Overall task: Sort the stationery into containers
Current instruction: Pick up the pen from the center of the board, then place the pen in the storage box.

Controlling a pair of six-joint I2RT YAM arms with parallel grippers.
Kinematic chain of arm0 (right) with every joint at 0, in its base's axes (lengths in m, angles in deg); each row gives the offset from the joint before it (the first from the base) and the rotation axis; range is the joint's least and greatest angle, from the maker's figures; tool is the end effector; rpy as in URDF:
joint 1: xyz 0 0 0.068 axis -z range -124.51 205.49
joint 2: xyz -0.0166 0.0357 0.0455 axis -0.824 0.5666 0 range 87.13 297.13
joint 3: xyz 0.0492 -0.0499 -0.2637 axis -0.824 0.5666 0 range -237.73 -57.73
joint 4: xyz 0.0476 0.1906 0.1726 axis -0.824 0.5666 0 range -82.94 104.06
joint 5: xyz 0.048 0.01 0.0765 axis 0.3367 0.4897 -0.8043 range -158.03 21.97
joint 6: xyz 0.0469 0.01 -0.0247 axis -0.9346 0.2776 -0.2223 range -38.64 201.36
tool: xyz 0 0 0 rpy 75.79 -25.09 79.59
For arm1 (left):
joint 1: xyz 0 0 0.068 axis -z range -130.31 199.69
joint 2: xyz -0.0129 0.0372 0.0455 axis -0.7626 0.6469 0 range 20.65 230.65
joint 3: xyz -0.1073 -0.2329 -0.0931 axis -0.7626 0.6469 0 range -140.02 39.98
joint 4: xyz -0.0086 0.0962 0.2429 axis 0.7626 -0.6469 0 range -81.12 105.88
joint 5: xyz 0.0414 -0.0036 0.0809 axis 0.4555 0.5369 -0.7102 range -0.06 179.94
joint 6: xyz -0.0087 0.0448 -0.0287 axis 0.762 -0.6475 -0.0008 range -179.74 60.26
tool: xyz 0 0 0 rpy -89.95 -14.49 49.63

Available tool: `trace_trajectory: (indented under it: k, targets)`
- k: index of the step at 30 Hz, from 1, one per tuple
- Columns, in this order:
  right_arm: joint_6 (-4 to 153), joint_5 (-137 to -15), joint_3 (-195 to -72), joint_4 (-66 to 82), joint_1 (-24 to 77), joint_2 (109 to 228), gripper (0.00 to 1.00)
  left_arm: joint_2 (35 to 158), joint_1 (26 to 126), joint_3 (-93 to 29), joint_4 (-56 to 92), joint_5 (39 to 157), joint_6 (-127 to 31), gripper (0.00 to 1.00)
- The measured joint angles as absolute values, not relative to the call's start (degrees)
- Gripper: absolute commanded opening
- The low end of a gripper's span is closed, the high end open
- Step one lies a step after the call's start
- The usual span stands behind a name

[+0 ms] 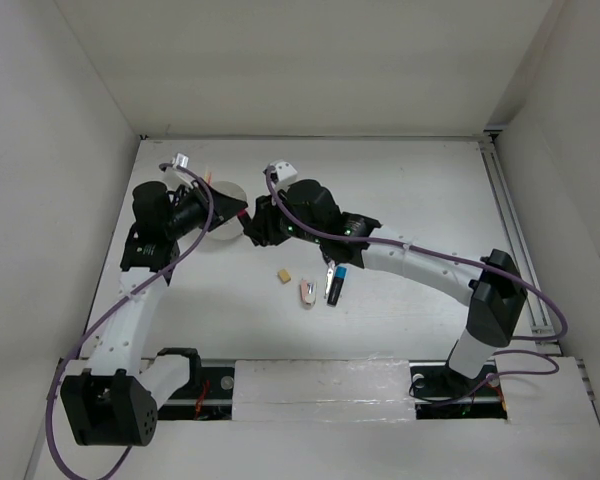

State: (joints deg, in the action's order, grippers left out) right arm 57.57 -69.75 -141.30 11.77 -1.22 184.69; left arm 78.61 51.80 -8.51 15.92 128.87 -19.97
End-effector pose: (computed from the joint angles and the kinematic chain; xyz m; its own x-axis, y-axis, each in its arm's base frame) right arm 0.2246 0.3439 0.3391 -0.5044 -0.0334 -0.8628 -0.7077 0.5885 0.3909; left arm 0.2308 -0.0310 0.3396 -0.5404 -0.4780 -0.6924 0.3935 0.5838 -0.7102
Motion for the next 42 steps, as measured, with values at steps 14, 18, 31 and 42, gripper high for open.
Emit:
trace_trajectory:
  k: [14, 18, 31, 42]
  targets:
    - [57.20, -63.43, -129.98, 7.25, 2.67, 171.27, 1.00, 89.01, 52.54, -18.61, 18.65, 107.76, -19.16, 0.00]
    - [57.20, -62.25, -126.46, 6.02, 4.79, 166.70, 1.00, 101.93, 60.34, -37.08, 11.02, 86.91, -21.17, 0.00]
    - [57.20, -62.30, -117.85, 6.37, 5.71, 160.36, 1.00, 133.69, 76.17, -72.86, -17.55, 44.24, -15.93, 0.00]
    - [57.20, -62.27, -113.78, 6.55, 9.64, 155.07, 1.00, 132.86, 73.07, -69.93, -19.60, 39.28, -17.92, 0.00]
